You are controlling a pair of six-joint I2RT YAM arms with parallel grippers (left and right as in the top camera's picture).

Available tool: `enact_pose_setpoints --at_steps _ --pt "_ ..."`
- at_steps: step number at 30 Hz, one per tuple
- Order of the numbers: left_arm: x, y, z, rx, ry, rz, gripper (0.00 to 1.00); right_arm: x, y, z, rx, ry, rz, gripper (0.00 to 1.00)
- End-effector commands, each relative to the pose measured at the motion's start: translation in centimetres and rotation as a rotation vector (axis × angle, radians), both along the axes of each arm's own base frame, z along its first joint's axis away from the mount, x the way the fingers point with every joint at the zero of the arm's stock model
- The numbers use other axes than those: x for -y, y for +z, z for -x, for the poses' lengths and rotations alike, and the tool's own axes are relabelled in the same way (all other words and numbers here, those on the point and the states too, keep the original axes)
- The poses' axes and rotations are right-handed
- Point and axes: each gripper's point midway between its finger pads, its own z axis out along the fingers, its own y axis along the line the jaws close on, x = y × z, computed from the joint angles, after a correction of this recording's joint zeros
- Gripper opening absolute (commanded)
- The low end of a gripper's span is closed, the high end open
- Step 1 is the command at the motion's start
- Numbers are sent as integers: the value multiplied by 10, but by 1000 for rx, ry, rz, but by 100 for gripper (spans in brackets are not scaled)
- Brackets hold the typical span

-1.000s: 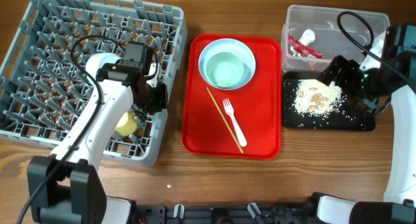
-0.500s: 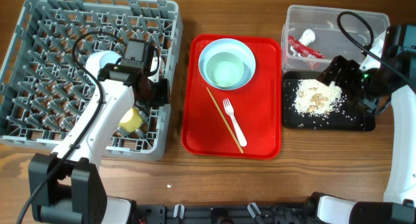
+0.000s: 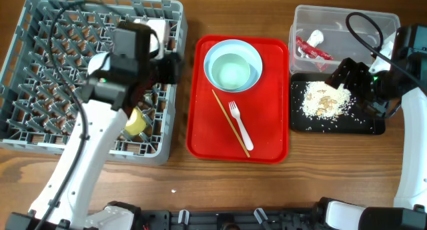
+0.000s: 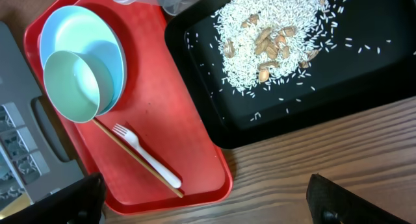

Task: Sort waste into correct bins and load items into the dishwasher rack
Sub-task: 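Grasp the teal bowl from the white plate with the left gripper, then place the teal bowl into the dish rack with the left gripper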

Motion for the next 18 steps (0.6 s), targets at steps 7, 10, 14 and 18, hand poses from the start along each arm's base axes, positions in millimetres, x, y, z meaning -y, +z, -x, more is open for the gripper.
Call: enact_pose_setpoints --at_steps 7,10,14,18 --pt "121 19 -61 156 -215 -9 66 17 7 12 -26 -9 115 100" --pt "160 -19 -61 118 -282 -20 69 17 7 13 -28 -9 115 100" --pt "202 -133 -44 -53 -359 -157 69 17 7 13 -28 -9 115 100" --pt "203 -187 -35 -153 -376 -210 64 17 7 13 -27 -1 117 100"
